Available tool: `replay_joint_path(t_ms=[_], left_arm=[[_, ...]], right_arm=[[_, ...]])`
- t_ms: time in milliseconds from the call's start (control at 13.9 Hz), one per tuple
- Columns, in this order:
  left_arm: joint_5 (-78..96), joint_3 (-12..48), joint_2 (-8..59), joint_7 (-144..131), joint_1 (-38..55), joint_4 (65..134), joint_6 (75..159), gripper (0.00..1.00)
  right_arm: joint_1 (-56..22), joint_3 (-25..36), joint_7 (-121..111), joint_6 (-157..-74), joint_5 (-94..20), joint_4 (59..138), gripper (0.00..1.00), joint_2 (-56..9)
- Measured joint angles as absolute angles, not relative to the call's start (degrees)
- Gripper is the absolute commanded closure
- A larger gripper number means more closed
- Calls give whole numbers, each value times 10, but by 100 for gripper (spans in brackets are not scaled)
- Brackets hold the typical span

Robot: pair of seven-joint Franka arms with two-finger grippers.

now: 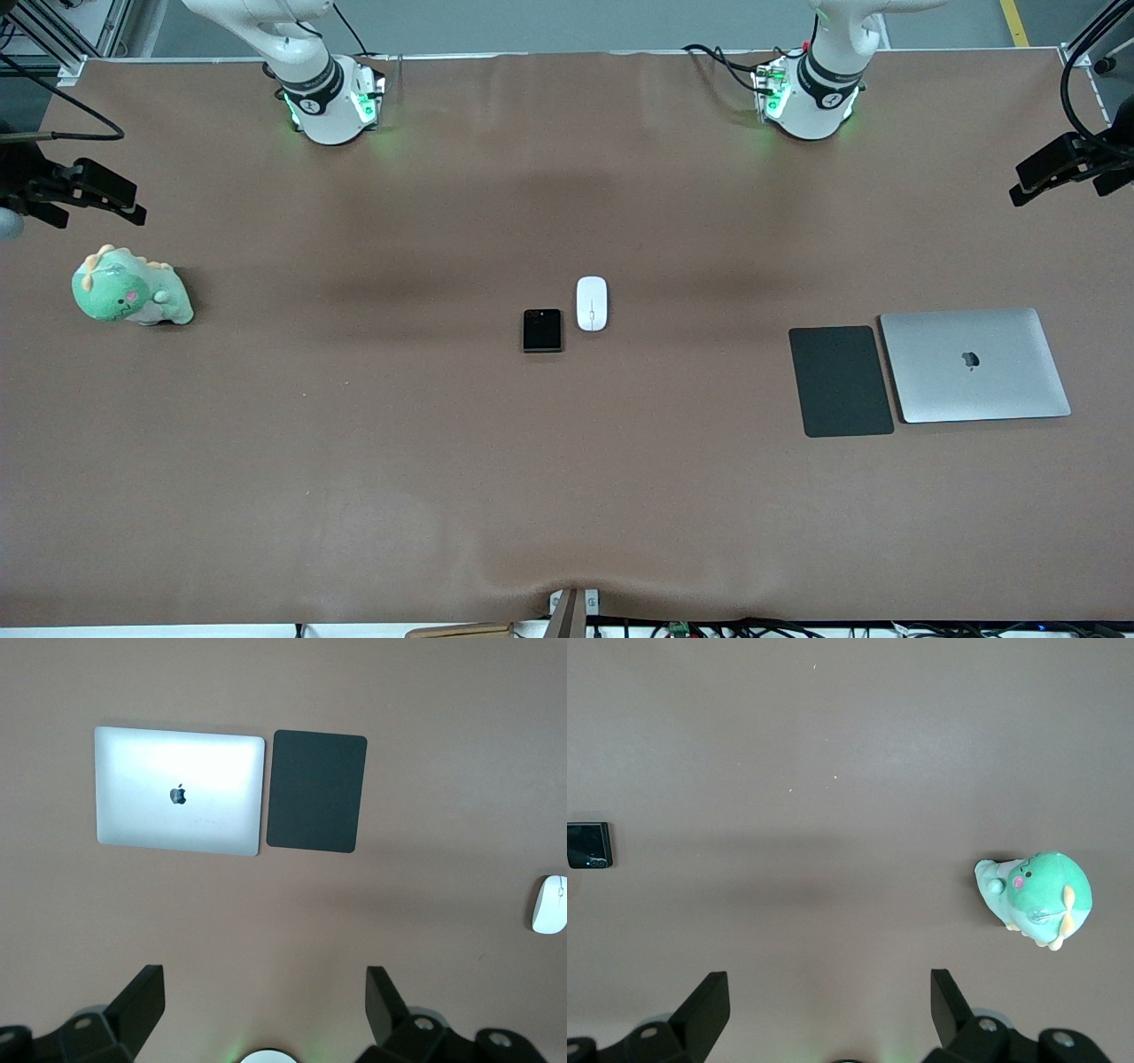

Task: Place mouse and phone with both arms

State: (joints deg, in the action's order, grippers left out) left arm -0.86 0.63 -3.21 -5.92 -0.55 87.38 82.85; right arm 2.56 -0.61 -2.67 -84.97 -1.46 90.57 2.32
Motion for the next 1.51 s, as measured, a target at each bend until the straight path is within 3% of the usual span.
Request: replay_joint_path(t_ms=[430, 646, 1004, 1220, 1507], left_arm=[[-9, 6, -26, -59, -5, 871, 830, 0], [-9, 12, 12, -59, -1, 838, 833, 0], [-9, 79, 56, -131, 8, 824, 833, 0], [-9, 119, 102, -211, 57, 826, 855, 0], [-16, 122, 174, -302, 159, 826, 901, 0]], right_arm=[[26, -6, -27, -850, -15, 906, 0, 23], [26, -6, -27, -850, -15, 906, 0, 23], [26, -6, -27, -850, -15, 906, 0, 22], [26, -6, -27, -851, -15, 907, 0, 21], [26, -5, -27, -851, -15, 907, 0, 18]])
